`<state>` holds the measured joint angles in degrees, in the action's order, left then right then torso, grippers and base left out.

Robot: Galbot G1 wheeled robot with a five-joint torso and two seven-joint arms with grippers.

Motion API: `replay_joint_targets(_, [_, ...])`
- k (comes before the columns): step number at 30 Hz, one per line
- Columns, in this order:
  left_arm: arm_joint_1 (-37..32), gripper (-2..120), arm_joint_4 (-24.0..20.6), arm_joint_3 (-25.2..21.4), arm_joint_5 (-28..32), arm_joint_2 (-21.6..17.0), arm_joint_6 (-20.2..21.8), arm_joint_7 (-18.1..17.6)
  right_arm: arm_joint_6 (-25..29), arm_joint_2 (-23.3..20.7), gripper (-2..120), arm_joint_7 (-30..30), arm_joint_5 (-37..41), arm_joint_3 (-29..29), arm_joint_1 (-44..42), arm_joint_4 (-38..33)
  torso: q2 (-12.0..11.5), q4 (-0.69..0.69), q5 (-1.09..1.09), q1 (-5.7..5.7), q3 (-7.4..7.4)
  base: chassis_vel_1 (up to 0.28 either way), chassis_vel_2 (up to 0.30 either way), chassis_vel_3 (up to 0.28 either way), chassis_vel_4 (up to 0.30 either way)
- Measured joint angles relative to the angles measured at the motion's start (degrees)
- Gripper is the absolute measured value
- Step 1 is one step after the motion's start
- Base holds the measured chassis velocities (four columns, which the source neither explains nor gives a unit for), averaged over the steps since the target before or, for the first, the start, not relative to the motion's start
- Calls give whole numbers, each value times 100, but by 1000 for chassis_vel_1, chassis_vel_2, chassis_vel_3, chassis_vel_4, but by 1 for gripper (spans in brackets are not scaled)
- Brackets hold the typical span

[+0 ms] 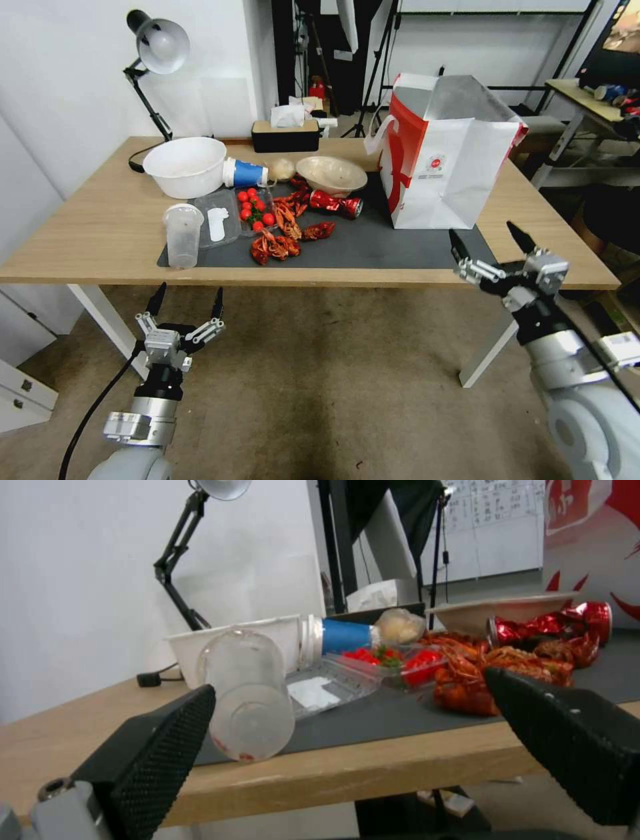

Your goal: Pick up the food delivery bag from the floor and place it on the table.

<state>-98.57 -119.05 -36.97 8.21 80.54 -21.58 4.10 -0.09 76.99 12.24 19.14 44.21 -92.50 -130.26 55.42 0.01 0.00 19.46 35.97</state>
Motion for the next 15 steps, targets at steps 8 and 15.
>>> replay_joint_targets(8, [14,100,38,0,-4,-12,1,-28,759,618,100,289,-357,-109,-442,543,0,0,0,0,0,0,0,0,0])
replay_joint_targets(15, [15,100,113,-10,-32,-12,2,-9,1264,962,100,481,-476,-129,-719,885,0,0,-1,0,0,0,0,0,0])
